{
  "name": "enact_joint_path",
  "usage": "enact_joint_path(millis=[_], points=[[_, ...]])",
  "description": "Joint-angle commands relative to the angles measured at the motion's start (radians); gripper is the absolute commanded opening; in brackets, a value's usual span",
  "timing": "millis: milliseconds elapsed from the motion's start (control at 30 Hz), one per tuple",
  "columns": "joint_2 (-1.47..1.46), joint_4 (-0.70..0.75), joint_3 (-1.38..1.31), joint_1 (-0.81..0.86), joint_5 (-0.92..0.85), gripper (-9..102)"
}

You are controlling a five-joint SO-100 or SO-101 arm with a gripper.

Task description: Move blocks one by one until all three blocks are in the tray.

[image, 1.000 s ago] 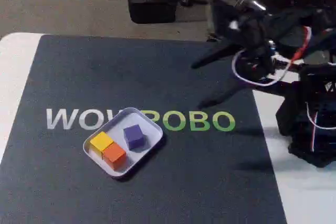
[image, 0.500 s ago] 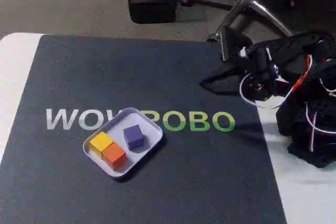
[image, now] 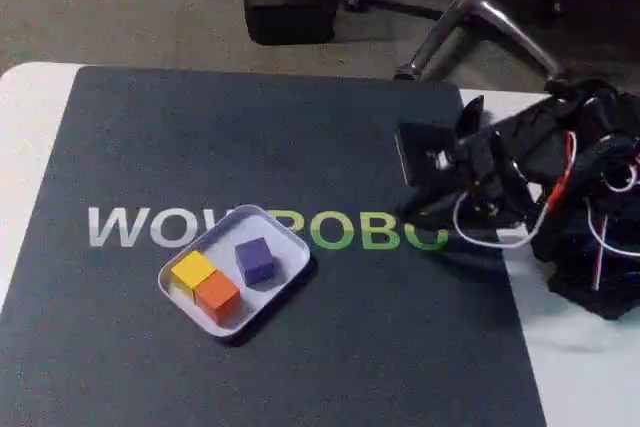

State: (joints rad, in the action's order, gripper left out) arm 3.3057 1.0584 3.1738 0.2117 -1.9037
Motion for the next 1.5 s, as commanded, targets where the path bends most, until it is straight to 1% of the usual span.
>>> enact_joint_path(millis=[0,100,133,267,500,700,800,967,1133,1233,1467], points=[[0.003,0.110,-0.005,-0.026,0.003,-8],[0.003,0.204,-0.005,-0.048,0.003,-8],[0.003,0.215,-0.005,-0.057,0.025,-8],[0.003,0.233,-0.005,-0.137,0.124,-8],[0.003,0.230,-0.003,-0.267,0.163,-8],[0.003,0.222,-0.003,-0.318,0.219,-8],[0.003,0.222,-0.003,-0.328,0.219,-7],[0.003,0.225,-0.003,-0.301,0.213,-7],[0.003,0.222,-0.003,-0.164,0.213,-8],[0.003,0.222,-0.003,-0.110,0.212,-7],[0.003,0.224,-0.003,-0.097,0.212,-6]])
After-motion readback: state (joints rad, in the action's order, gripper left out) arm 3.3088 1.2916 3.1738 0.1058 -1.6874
